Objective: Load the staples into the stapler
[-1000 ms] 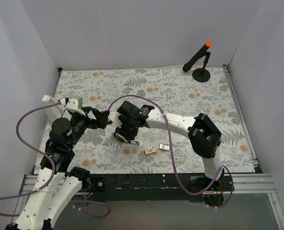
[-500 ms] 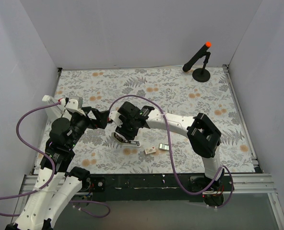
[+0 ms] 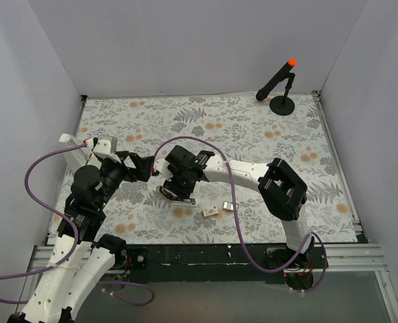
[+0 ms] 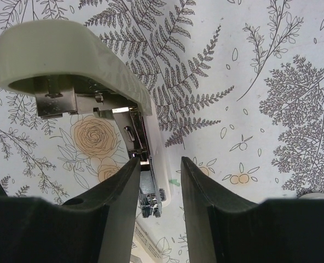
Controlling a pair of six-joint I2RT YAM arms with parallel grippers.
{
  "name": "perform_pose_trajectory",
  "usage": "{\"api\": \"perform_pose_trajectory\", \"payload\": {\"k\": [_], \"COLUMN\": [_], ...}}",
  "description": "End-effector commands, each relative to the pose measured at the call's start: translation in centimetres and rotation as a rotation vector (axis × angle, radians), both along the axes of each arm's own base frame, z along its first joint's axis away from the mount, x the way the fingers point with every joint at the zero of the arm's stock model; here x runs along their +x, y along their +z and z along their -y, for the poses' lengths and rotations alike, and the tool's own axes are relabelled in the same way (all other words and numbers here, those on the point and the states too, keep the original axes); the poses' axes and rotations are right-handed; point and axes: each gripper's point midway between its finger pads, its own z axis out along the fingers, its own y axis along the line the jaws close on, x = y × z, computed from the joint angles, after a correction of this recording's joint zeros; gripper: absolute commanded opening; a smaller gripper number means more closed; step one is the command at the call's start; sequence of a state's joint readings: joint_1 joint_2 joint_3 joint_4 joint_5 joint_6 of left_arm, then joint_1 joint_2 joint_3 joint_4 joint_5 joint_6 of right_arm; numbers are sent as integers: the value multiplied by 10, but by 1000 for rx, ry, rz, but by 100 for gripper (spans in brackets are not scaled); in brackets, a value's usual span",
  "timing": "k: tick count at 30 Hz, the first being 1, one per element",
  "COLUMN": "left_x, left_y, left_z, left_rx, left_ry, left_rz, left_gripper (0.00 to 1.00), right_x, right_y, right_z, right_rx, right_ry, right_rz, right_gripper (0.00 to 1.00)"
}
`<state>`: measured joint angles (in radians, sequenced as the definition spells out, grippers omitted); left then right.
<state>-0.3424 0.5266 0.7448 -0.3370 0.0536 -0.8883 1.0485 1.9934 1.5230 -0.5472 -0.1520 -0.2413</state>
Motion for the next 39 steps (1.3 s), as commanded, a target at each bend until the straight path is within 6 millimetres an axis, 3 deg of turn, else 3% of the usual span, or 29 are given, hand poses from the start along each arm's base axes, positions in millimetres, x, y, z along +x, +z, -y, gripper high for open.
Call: {"api": "perform_pose_trajectory", "payload": {"k": [1,21,24,29,33,34,36,37,39], "left_x": [-1,-1,-1,-1,-1,-1,-3,-4,-7], "left_y": [-3,-5,-5,-9,-19,-20,-28,-31,-41], "left_z": [2,2,3,4,6,6,7,7,9], "left_rx": [1,0,-1,-4,-6,-7,-5,-6,3], "left_ry": [-10,-12,-13,-17,-24,-23,-29,-30,-46], "left_rz": [-9,-12,-14,-38,-87,-95,-126,-140,-171], "left_gripper": [98,98,98,98,98,98,98,98,98], "right_x": [3,-1,0,7,10,9,10,9,2], "right_y": [-6,-11,2,41,60,57,63,58,59], "right_z": [1,14,7,-5,3,17,20,36,43], "right_rx": [-10,-65,-28,93,194,200,268,275,340], "right_ry": [5,32,33,21,5,-10,-25,-50,-47], "right_rz": [11,6,13,49,45,36,34,21,-9], "right_gripper": [44,43,44,43,43,43,41,41,41]}}
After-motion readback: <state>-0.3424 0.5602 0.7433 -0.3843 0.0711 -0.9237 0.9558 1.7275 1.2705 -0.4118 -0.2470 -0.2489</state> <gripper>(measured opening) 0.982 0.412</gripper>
